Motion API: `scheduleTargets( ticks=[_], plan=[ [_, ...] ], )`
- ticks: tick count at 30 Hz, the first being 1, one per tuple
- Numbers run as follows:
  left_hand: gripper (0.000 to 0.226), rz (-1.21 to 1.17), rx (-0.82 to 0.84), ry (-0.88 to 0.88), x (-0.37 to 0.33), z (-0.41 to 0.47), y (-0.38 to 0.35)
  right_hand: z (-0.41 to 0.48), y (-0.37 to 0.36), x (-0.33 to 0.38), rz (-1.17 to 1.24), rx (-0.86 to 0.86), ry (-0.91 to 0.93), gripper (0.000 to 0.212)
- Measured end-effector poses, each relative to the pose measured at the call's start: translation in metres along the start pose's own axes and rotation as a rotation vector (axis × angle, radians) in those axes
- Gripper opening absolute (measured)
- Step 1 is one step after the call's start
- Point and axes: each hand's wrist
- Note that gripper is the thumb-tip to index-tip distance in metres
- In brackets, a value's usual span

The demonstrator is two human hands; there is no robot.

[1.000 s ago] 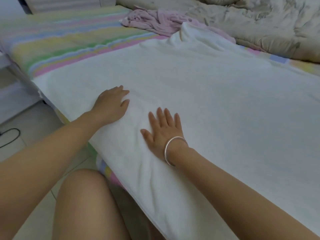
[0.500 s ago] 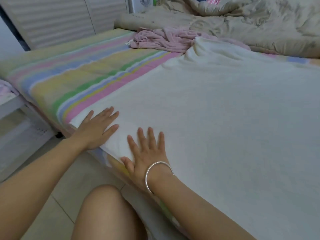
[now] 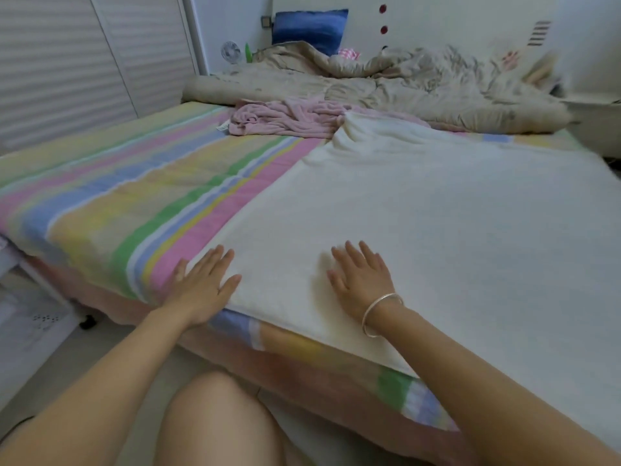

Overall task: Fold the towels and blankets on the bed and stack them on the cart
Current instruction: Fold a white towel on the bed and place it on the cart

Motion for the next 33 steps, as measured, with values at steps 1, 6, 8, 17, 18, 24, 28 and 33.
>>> scheduleTargets(
  ticks=[1, 6, 8, 17, 18, 24, 28, 33],
  plan=[
    [0.062, 0.02, 0.015, 0.018, -0.003, 0.0, 0.003, 0.001, 0.005, -0.015, -0.046, 0.049, -0.079, 0.056],
    [0.054, 0.152, -0.058, 0.155, -0.043, 0.009, 0.032, 0.01, 0.009, -0.04, -0.11, 0.147, -0.158, 0.064],
    [0.04, 0.21, -0.132, 0.201, -0.055, 0.017, 0.045, 0.021, 0.0, -0.029, -0.12, 0.162, -0.127, 0.067],
    [0.041, -0.186, -0.316, -0.167, -0.068, 0.148, 0.062, 0.146, -0.028, 0.014, -0.135, 0.143, 0.077, 0.066],
    [0.042, -0.187, -0.318, -0.193, -0.069, 0.162, 0.064, 0.158, -0.027, 0.016, -0.136, 0.142, 0.106, 0.065],
    [0.037, -0.192, -0.293, -0.251, -0.078, 0.235, 0.076, 0.23, -0.003, 0.003, -0.045, 0.057, 0.214, 0.085],
    [0.038, -0.201, -0.265, -0.312, -0.091, 0.28, 0.078, 0.273, 0.013, -0.043, -0.105, 0.024, -0.196, 0.06],
    [0.04, -0.253, -0.275, -0.441, -0.123, 0.336, 0.072, 0.315, -0.005, -0.079, -0.075, 0.073, -0.566, 0.071]
  ],
)
Point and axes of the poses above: each hand's wrist, its own z-axis towards the middle knuckle, its own y-axis out of the back of the hand, x = y × z, and after that the axes turned 1 degree about y, right-handed
